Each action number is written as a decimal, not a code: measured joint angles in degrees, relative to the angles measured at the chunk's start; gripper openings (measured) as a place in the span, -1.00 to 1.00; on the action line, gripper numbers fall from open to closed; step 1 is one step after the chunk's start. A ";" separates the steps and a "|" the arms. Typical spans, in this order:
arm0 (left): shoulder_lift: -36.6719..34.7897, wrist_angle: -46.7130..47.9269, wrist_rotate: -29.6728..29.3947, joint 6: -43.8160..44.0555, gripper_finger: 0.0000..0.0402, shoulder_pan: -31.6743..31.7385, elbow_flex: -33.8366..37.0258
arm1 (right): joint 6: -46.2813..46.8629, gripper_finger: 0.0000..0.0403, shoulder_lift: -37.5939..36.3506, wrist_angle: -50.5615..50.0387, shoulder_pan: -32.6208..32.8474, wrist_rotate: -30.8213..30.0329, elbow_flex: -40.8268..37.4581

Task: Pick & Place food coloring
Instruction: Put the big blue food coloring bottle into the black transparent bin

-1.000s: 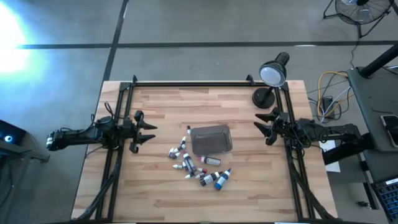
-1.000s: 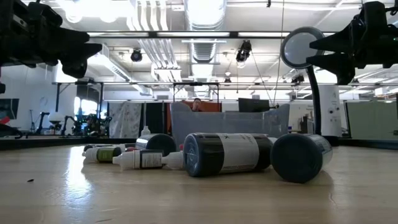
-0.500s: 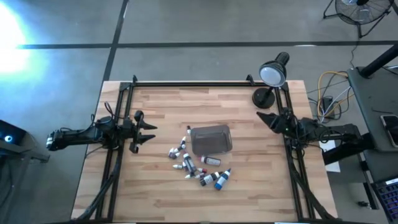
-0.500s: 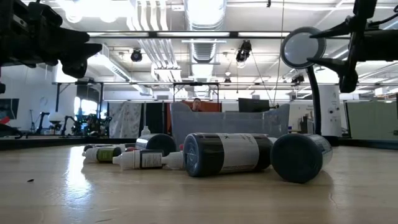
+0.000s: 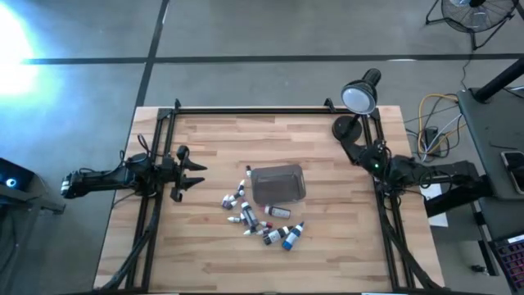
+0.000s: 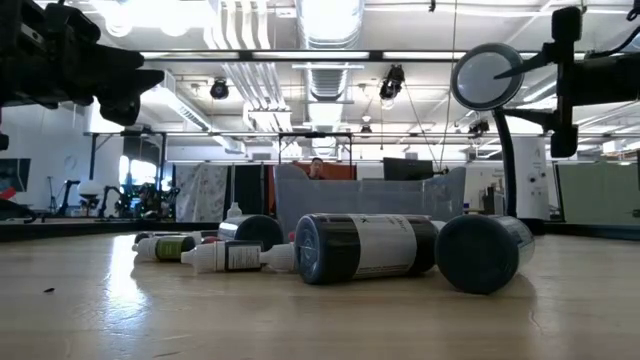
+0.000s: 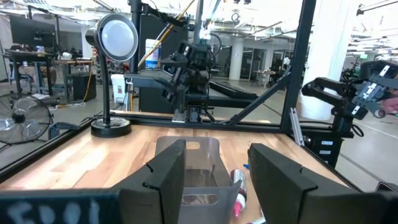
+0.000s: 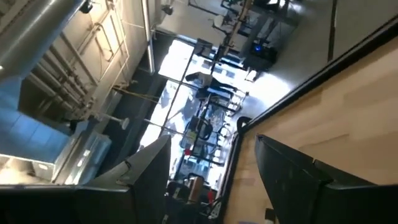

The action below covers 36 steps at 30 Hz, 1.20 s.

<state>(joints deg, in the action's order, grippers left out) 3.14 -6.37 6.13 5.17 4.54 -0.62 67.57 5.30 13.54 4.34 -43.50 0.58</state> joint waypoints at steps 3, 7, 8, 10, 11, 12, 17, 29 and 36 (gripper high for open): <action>0.01 -0.07 0.00 5.50 -0.25 -0.02 0.00 | 7.56 0.11 1.47 0.00 0.00 4.75 0.00; 0.00 -0.55 0.00 30.34 -0.25 -0.02 0.00 | 16.03 0.11 5.71 0.05 0.01 16.83 0.00; 0.00 -0.55 0.00 36.75 -0.25 0.00 0.00 | 18.42 0.11 7.45 -0.04 0.03 19.51 0.00; 0.01 -0.50 0.00 47.60 -0.25 -0.01 0.00 | 22.57 0.11 11.63 -0.23 0.03 24.17 0.00; 0.00 -0.50 -0.01 52.02 -0.25 -0.01 0.00 | 24.38 0.11 13.80 -0.47 0.03 26.66 0.00; 0.00 -0.49 -0.09 55.51 -0.25 -0.02 0.00 | 25.98 0.11 15.90 -0.85 0.03 29.08 0.00; 0.00 -0.45 -2.10 58.06 -0.25 -0.02 0.00 | 35.35 0.11 28.11 -1.84 0.03 40.28 -0.01; 0.02 -0.31 -2.01 61.62 -0.25 -0.02 0.00 | 24.90 0.03 57.11 -13.51 2.82 56.65 17.85; 0.02 2.59 -1.89 60.47 -0.25 -0.02 0.00 | -14.15 0.03 73.09 -32.67 10.44 60.19 34.36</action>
<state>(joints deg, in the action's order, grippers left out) 3.16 -3.78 4.24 65.64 4.51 -0.62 53.41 78.39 -19.13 14.78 16.68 34.94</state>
